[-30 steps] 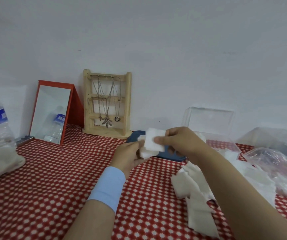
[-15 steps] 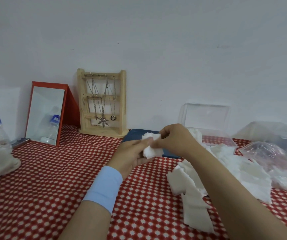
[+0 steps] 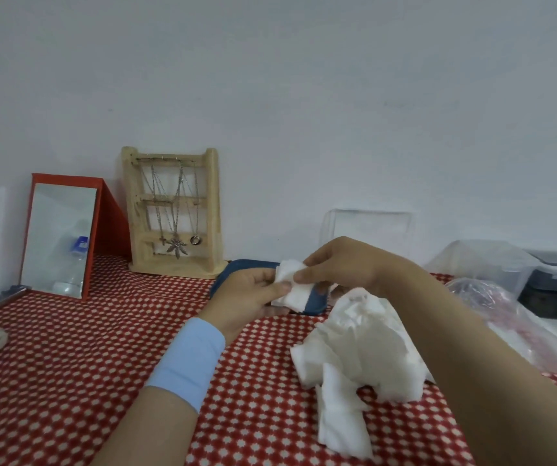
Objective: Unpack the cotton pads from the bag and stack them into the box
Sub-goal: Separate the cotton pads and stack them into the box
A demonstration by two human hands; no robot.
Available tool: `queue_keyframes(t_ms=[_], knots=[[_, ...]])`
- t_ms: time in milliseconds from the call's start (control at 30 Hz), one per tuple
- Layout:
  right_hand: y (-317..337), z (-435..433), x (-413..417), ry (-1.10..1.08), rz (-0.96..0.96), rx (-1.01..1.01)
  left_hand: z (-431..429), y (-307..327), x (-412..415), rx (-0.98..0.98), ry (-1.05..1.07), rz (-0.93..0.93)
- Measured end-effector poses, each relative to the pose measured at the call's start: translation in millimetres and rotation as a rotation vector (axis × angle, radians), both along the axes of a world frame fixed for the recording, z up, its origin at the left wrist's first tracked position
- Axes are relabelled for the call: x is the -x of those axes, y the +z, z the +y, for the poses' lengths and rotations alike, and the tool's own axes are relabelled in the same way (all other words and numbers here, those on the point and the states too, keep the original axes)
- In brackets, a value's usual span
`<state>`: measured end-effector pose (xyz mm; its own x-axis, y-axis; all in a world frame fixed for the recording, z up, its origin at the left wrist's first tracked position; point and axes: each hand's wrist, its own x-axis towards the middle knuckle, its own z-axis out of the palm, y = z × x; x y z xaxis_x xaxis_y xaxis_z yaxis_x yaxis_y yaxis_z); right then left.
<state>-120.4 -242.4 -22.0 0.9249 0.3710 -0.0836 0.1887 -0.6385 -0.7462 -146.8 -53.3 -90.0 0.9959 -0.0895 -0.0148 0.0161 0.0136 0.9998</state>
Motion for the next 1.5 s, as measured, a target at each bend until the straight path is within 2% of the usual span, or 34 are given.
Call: queue_keyframes(t_ms=[167, 233, 333, 433, 567, 667, 767, 867, 933, 1033, 1100, 1167, 1267, 1433, 1500], knots=[[19.2, -37.8, -22.8, -0.037, 0.019, -0.032, -33.1, 36.3, -35.4, -0.138, -0.030, -0.058], [23.5, -59.4, -39.6, -0.156, -0.020, -0.088, -47.2, 43.9, -57.0, -0.188, -0.026, -0.096], [20.5, -94.8, -69.4, -0.367, -0.129, -0.057, -65.8, 47.9, -90.5, -0.498, 0.051, -0.218], [6.9, -115.9, -87.7, -0.439, -0.098, 0.058, -84.8, 41.7, -115.3, -0.766, 0.017, -0.324], [-16.0, -121.6, -103.7, -0.454, -0.081, 0.218, -113.6, 24.1, -136.5, -1.036, -0.239, -0.378], [-27.3, -116.0, -113.5, -0.440, -0.144, 0.477, -122.6, 12.9, -148.3, -1.173, -0.356, -0.364], [-32.7, -108.8, -119.3, -0.482, -0.190, 0.649, -121.6, 7.5, -154.6, -1.224, -0.363, -0.355], [-36.4, -98.9, -126.2, -0.488, -0.204, 0.695, -116.9, 6.7, -156.0, -1.217, -0.325, -0.386], [-40.3, -89.9, -130.9, -0.445, -0.131, 0.639, -114.8, 6.0, -155.9, -1.205, -0.320, -0.391], [-44.0, -82.9, -134.3, -0.381, 0.093, 0.375, -111.9, 4.6, -154.5, -1.168, -0.302, -0.408], [-38.4, -85.5, -131.6, -0.420, 0.242, 0.190, -109.7, 3.8, -152.7, -1.126, -0.285, -0.416], [-34.7, -91.4, -131.2, -0.478, 0.291, 0.095, -108.6, 3.4, -150.0, -1.131, -0.292, -0.408], [-36.5, -91.7, -133.4, -0.500, 0.293, 0.135, -110.5, 2.4, -144.4, -1.151, -0.353, -0.394], [-45.2, -76.4, -131.7, -0.403, 0.365, 0.150, -115.7, 1.4, -134.5, -1.191, -0.480, -0.348], [-47.2, -78.0, -130.7, -0.410, 0.360, 0.180, -113.9, 3.0, -131.6, -1.183, -0.473, -0.351]])
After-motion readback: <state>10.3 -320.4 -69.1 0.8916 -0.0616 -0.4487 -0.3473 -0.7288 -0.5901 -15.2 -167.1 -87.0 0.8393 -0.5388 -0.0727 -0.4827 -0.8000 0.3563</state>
